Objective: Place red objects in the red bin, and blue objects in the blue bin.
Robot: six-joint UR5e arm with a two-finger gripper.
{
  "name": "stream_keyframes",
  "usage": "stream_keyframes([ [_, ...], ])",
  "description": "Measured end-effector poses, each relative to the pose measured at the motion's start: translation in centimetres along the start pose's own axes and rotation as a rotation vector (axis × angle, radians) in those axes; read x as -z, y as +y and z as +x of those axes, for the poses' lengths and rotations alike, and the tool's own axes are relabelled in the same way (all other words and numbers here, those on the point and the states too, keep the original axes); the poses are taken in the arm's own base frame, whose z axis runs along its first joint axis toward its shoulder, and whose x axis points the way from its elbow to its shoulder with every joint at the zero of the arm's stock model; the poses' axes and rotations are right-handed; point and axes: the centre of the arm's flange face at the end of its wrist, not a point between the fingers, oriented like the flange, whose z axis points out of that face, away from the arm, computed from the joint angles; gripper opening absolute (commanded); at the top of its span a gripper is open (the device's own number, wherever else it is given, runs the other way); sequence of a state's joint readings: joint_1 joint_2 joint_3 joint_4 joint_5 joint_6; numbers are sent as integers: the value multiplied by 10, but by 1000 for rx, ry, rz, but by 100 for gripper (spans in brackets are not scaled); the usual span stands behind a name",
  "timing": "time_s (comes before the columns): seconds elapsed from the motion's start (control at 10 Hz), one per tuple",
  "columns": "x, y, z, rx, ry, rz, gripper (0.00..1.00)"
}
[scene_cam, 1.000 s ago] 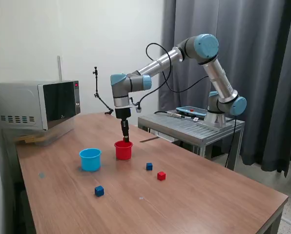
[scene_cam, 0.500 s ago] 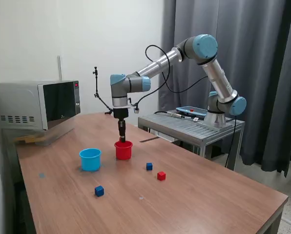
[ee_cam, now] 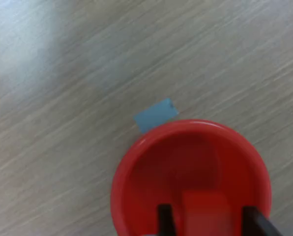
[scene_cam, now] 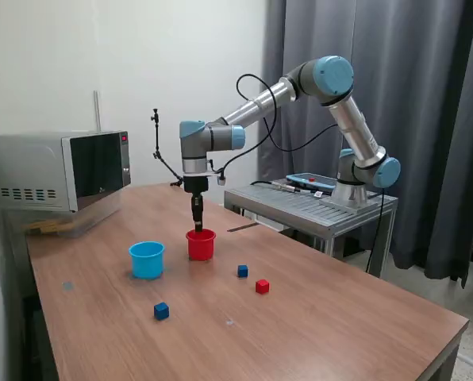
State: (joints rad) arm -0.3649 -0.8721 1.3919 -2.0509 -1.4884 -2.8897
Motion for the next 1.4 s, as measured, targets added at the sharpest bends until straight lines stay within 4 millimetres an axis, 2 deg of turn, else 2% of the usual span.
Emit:
stream_keyframes([
  [0.3, 2, 0, 1, -4, -3, -4, 100],
  [0.5, 5, -4, 12, 9, -12, -13, 100],
  [0.7, 8, -24, 51, 49, -14, -19, 100],
  [1.1, 14, -90, 150, 152, -6, -32, 100],
  [1.4, 12, -132, 197, 234, -6, -30, 100],
])
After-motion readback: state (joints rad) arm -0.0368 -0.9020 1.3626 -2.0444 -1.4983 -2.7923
